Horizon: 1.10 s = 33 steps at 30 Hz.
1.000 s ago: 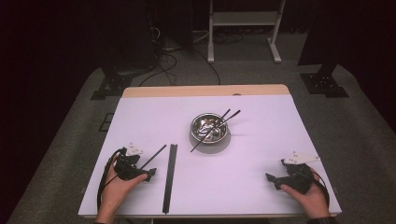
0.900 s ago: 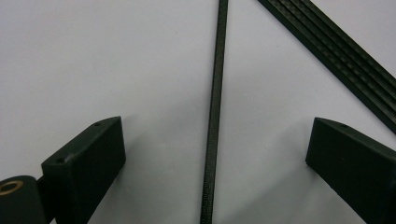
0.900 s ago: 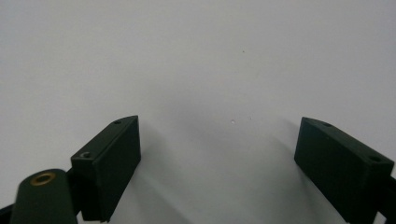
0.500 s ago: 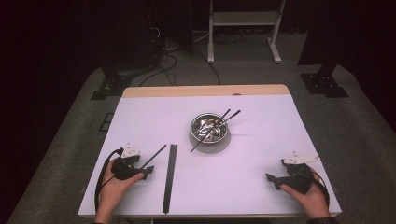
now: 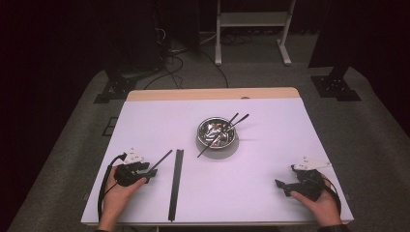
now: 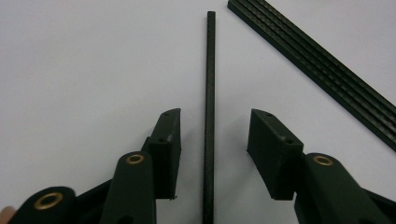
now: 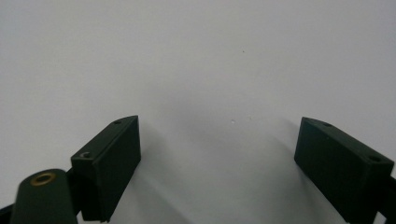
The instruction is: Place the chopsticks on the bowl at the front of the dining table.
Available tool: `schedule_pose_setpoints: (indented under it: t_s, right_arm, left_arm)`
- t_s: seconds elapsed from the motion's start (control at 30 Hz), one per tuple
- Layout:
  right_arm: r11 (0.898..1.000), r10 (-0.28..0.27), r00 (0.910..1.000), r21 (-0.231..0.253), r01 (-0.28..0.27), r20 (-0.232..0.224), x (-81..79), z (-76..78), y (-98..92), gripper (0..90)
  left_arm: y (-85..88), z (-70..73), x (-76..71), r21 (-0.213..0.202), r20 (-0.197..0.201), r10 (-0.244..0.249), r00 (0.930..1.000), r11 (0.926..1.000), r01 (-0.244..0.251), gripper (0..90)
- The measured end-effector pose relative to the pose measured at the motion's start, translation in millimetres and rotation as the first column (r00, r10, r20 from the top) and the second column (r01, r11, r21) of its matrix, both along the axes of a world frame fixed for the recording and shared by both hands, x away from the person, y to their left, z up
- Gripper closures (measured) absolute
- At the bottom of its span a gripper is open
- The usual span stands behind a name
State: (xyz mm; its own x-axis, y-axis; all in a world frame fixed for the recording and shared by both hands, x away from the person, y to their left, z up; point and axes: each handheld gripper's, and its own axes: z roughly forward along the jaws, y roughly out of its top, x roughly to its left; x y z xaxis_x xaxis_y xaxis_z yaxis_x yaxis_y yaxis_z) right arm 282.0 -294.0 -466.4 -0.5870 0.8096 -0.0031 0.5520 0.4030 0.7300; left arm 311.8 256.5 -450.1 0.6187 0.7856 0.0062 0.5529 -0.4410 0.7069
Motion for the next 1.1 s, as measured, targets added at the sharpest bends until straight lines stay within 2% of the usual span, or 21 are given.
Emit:
schedule_pose_setpoints:
  t_s: [0.27,0.37,0.77,1.1]
  right_arm:
    - [1.000,0.000,1.0000,0.000,0.000,0.000,0.0,0.0,0.0,12.7]
    - [1.000,0.000,1.0000,0.000,0.000,0.000,0.0,0.0,0.0,12.7]
    - [1.000,0.000,1.0000,0.000,0.000,0.000,-0.1,0.0,0.0,12.7]
    - [1.000,0.000,1.0000,0.000,0.000,0.000,0.0,0.0,0.1,12.7]
  left_arm:
    - [3.1,-0.1,1.2,-0.014,0.001,0.004,1.0000,0.9999,-0.004,66.6]
    - [3.0,0.1,1.4,-0.025,-0.007,-0.010,0.9999,0.9996,0.010,70.9]
    - [6.2,0.1,2.6,-0.039,-0.022,0.003,0.9998,0.9992,-0.004,85.0]
    - [6.4,0.5,3.7,-0.044,-0.029,0.010,0.9995,0.9990,-0.012,86.5]
